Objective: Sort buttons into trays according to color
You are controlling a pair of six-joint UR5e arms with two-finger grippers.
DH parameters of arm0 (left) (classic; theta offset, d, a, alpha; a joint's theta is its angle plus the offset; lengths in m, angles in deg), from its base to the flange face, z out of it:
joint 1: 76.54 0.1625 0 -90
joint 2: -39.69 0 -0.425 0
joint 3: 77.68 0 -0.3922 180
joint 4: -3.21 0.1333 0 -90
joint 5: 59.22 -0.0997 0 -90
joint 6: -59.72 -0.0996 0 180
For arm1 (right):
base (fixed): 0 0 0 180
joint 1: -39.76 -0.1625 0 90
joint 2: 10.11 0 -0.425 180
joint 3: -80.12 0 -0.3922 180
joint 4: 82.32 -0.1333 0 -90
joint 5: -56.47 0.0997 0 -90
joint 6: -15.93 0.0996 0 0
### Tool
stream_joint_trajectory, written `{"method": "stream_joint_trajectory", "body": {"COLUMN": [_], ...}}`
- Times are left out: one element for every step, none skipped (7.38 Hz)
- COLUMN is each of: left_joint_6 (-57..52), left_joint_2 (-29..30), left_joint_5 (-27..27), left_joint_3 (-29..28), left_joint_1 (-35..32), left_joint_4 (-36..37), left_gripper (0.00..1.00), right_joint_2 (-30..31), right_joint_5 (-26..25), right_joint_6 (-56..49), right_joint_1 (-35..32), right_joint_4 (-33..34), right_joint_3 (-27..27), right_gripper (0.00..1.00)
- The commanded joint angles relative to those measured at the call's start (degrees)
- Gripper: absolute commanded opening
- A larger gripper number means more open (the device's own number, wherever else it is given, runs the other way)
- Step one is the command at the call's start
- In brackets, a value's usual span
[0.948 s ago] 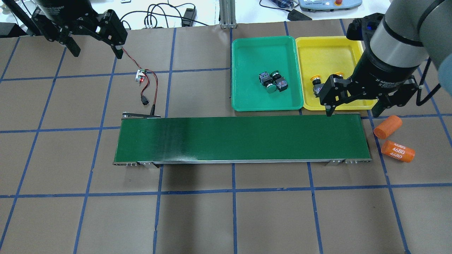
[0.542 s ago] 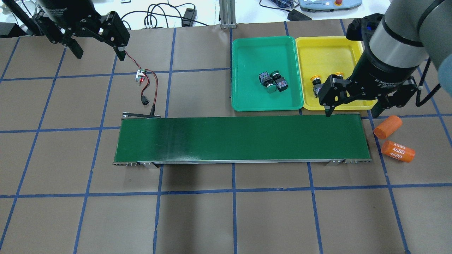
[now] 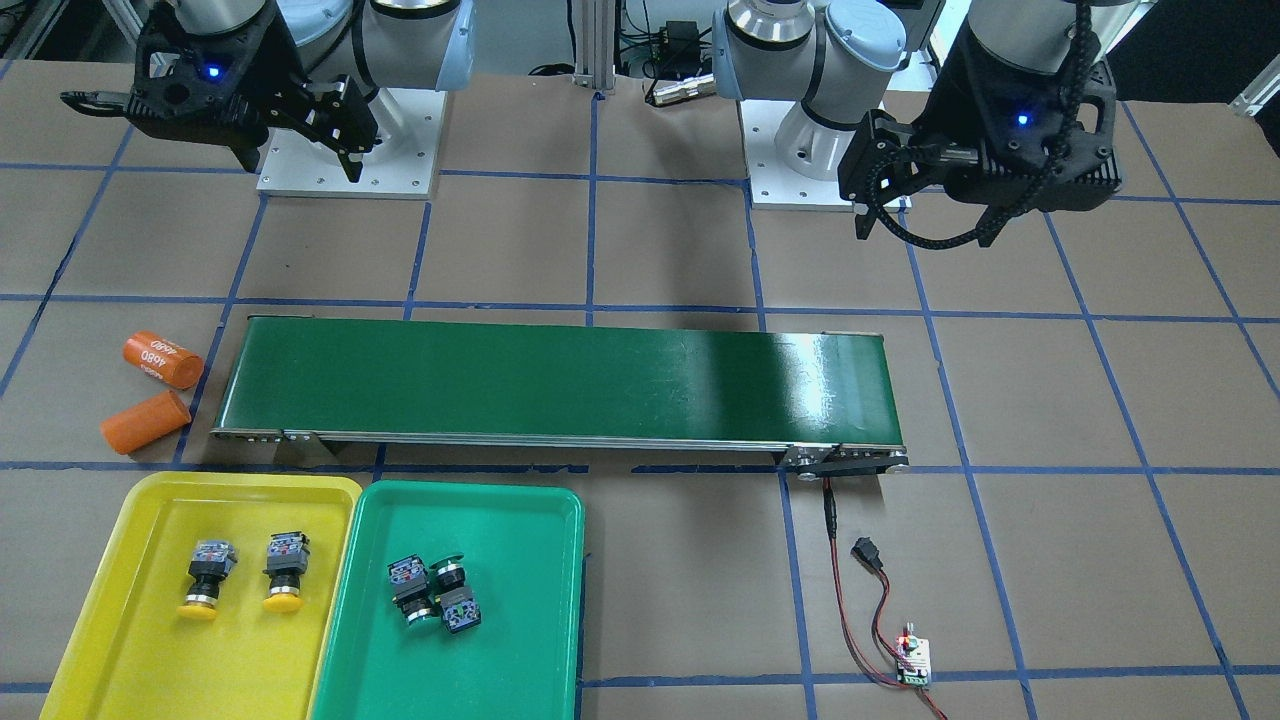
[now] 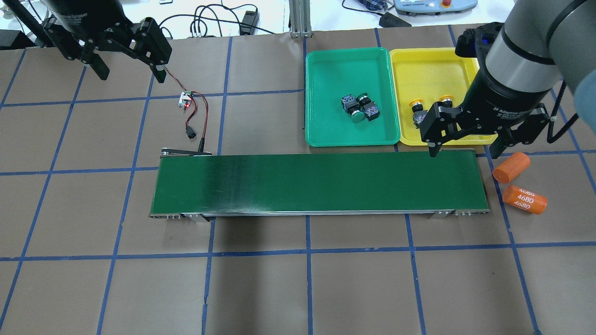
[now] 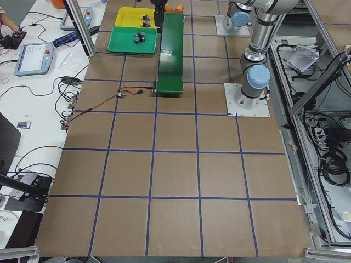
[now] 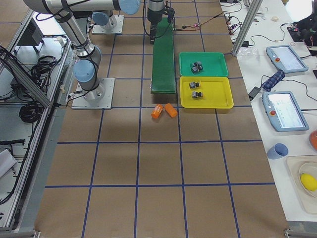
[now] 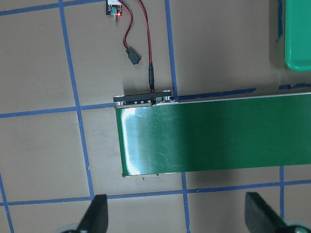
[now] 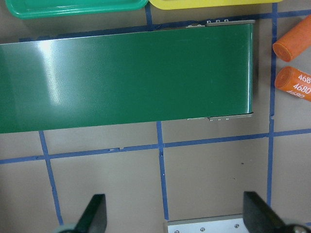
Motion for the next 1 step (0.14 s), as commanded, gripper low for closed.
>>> {"method": "stream_joint_trajectory", "body": {"left_joint_6": [0.0], "left_joint_2": [-0.5], "left_joint_5": [-0.1], "left_joint_3": [3.3], "left_joint_1": [0.1], "left_joint_4": [0.3], "left_gripper": [1.0], "right_joint_2": [0.2], "right_joint_5": [0.2], "right_joint_6": [-0.1], "right_joint_1": [0.0], "right_joint_4": [-0.2], "right_joint_3": [0.1], "right_gripper": [1.0]}}
